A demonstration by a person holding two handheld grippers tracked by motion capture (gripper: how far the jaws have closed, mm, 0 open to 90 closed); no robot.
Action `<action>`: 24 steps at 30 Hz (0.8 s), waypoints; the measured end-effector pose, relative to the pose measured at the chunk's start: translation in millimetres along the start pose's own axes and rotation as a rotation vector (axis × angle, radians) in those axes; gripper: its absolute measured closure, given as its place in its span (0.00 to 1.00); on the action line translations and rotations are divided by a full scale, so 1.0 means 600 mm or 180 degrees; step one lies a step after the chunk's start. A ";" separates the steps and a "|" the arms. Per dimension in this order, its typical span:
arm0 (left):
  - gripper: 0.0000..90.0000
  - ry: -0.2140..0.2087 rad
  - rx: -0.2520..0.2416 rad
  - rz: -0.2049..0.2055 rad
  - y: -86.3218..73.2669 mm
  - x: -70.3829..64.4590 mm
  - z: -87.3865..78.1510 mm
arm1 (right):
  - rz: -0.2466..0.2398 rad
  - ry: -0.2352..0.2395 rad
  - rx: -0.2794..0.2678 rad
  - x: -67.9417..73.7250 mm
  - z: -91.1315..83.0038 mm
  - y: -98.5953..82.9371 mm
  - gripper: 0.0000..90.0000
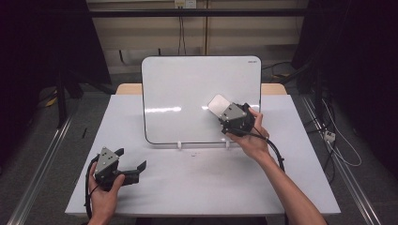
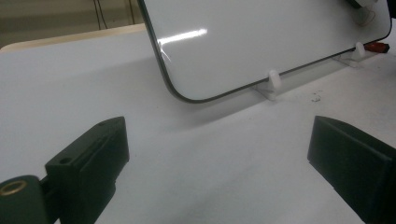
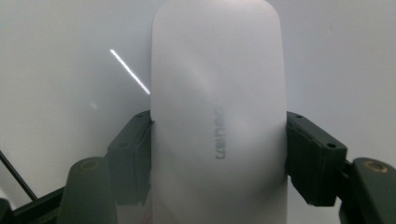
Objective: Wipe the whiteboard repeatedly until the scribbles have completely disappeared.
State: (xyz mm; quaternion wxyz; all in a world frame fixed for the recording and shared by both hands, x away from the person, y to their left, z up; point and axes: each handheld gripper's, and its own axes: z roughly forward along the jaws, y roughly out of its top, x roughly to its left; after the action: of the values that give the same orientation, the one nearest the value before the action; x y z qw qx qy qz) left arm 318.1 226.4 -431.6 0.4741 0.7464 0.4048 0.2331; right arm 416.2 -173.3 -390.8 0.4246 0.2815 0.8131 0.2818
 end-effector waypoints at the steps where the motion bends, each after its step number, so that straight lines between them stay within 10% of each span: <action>1: 0.06 -0.0001 0.0002 -0.0001 0.000 0.000 0.000 | 0.0014 0.0026 -0.0003 -0.003 0.000 0.001 0.35; 24: 0.06 0.0001 -0.0021 -0.0011 -0.001 0.005 -0.004 | 0.0783 -0.0333 0.0104 -0.150 0.014 0.043 0.35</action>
State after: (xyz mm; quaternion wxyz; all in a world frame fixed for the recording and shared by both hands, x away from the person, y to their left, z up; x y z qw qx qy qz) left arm 317.5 230.2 -431.3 0.4769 0.7440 0.4053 0.2338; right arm 472.2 -216.4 -328.9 0.4241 0.4002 0.7536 0.3034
